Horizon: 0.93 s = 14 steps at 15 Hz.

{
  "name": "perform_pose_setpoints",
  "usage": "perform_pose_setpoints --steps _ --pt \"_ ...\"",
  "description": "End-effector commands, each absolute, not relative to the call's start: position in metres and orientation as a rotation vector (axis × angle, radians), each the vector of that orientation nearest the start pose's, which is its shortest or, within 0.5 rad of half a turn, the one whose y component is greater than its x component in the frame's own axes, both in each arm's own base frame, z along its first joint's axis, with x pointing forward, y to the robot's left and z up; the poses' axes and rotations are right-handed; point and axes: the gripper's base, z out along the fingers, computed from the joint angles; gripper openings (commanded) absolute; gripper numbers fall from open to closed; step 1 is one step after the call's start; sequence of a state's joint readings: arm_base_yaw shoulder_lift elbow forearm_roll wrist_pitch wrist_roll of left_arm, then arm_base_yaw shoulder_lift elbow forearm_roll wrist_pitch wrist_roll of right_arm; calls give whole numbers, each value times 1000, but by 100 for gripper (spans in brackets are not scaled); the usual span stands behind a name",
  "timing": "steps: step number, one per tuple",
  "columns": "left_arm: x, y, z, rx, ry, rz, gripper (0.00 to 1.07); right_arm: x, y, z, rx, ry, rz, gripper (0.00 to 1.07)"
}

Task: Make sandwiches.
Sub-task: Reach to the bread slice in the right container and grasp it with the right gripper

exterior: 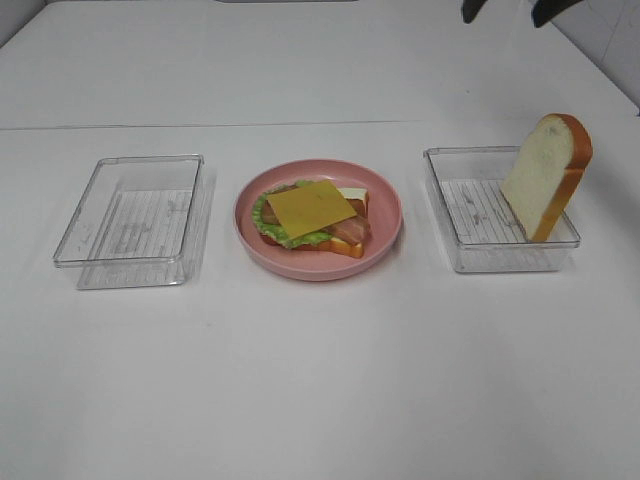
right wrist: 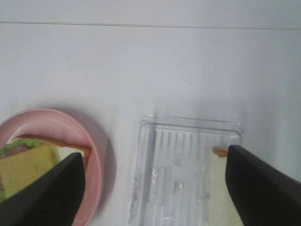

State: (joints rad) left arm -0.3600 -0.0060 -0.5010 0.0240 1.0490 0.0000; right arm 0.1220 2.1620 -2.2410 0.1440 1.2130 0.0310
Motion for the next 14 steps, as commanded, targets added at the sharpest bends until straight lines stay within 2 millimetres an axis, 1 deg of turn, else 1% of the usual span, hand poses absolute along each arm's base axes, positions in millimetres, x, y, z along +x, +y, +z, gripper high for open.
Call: perform_pose_setpoints --steps 1,2,3,4,5,6,8,12,14 --pt "-7 5 279 360 1969 -205 83 459 39 319 -10 2725 233 77" --pt "-7 5 279 360 1969 -205 83 447 13 312 43 2776 214 77" --pt "-7 5 279 360 1969 -205 83 441 3 307 68 2802 214 77" --pt "-7 5 279 360 1969 -205 83 436 -2 302 77 2828 232 77" --pt "-7 5 279 360 1969 -205 83 432 -4 295 70 2853 268 77" --pt "-7 5 279 360 1969 -205 83 430 -2 292 56 2865 283 77" --pt "-7 5 279 360 1969 -205 83 430 1 276 21 2905 335 77" --pt "-7 5 279 360 1969 -205 83 444 0 244 40 2944 321 77" --pt "-7 5 279 360 1969 -205 83 448 -2 234 43 2951 299 77"
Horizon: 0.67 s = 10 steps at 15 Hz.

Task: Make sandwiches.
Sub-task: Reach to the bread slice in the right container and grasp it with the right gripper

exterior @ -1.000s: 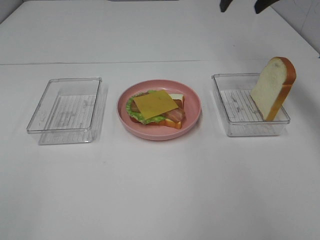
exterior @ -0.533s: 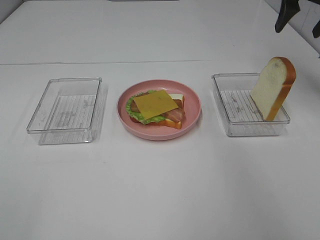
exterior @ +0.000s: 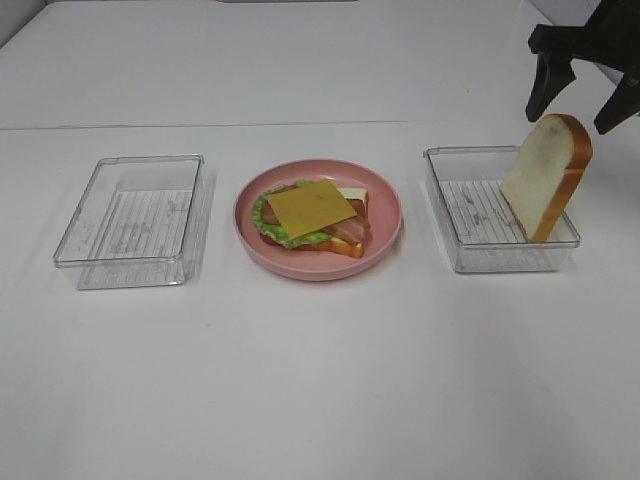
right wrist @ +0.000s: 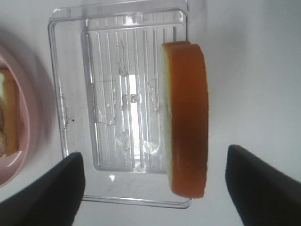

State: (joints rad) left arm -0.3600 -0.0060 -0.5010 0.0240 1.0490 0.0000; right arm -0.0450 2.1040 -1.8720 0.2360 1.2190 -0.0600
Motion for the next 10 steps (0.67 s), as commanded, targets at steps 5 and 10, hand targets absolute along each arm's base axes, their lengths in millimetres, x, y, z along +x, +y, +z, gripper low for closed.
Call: perform_pose_setpoints --steps 5,10 --pt "-7 5 279 360 1969 -205 83 456 -3 208 56 2977 297 74" --pt "-7 5 279 360 1969 -205 83 458 -3 203 58 2983 294 35"
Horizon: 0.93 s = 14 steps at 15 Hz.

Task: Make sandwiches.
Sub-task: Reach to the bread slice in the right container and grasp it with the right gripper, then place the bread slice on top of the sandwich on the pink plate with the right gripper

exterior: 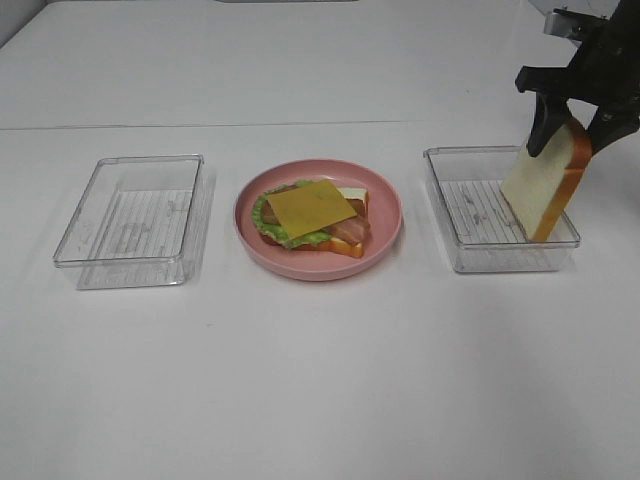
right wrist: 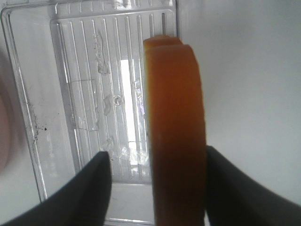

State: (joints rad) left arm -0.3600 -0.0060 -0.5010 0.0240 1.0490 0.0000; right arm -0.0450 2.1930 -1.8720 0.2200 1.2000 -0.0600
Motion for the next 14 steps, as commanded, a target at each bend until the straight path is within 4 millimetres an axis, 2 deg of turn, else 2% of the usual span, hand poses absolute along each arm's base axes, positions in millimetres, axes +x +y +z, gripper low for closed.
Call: perform_pose_setpoints --steps 1,2,4,6,9,10,14 --pt "-7 5 279 360 1969 -205 83 458 -3 203 58 2983 294 23" --pt "-7 5 279 360 1969 -205 83 457 -3 203 55 2993 292 0" --pt "-7 5 279 360 1969 -205 83 457 -3 204 54 2993 292 0" --pt "-7 5 279 360 1969 -205 83 455 -3 215 62 2967 292 0" --pt "-7 5 279 360 1969 -205 83 448 1 247 68 2892 348 0" --pt "-7 5 279 360 1969 -205 83 439 8 273 69 2835 439 0" --pt "-7 5 279 360 1969 -205 83 426 22 306 78 2744 653 0"
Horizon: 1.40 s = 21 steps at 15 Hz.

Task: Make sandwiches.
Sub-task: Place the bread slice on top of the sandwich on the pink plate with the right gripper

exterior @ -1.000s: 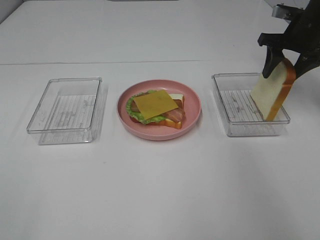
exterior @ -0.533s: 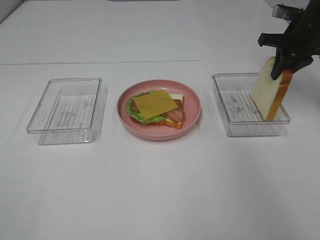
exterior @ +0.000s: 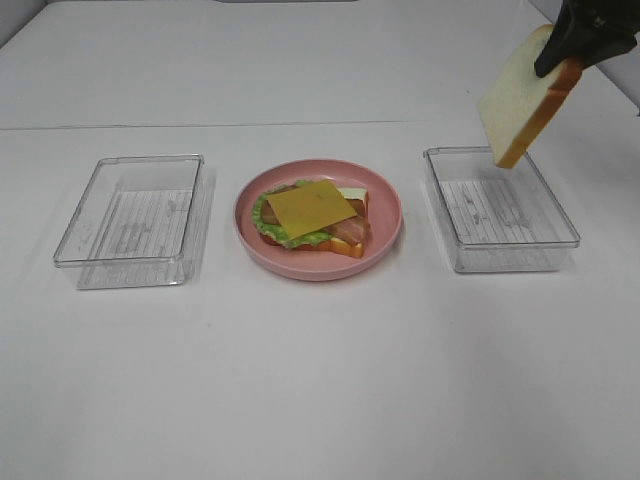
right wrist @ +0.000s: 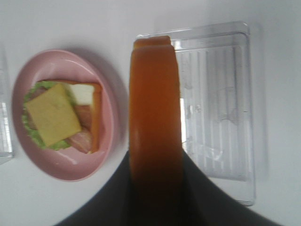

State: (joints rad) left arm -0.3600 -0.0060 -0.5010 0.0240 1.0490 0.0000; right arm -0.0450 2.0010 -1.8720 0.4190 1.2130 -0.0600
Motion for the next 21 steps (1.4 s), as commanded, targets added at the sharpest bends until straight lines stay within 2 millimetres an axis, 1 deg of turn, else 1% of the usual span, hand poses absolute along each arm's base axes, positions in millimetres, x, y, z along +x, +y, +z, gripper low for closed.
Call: perform_pose_setpoints --steps 1,2,4,5,6,8,10,12,13,14,18,21 --pt "-7 5 279 360 1969 -205 83 424 27 309 82 2723 734 0" --pt "-7 5 279 360 1969 -205 83 421 35 308 83 2693 881 0" --pt "-7 5 279 360 1969 -205 83 415 59 292 48 2645 1129 0" --pt "-7 5 279 360 1969 -205 83 414 68 281 69 2611 1202 0" --pt "-7 5 279 360 1969 -205 83 412 83 270 100 2576 1253 0" --pt "-7 5 279 360 1969 -205 83 409 111 247 188 2524 1268 0" --pt "-7 5 279 360 1969 -205 83 402 141 225 253 2505 1221 0" --pt "-7 5 279 360 1969 -205 83 398 158 209 287 2515 1187 0" --pt "-7 5 279 360 1969 -205 83 398 164 201 303 2532 1202 0" --pt "-7 5 279 360 1969 -205 83 401 167 191 360 2533 1246 0" --pt "-7 5 279 360 1969 -205 83 409 172 160 456 2527 1329 0" --pt "-7 5 279 360 1969 -205 83 411 171 143 503 2548 1305 0"
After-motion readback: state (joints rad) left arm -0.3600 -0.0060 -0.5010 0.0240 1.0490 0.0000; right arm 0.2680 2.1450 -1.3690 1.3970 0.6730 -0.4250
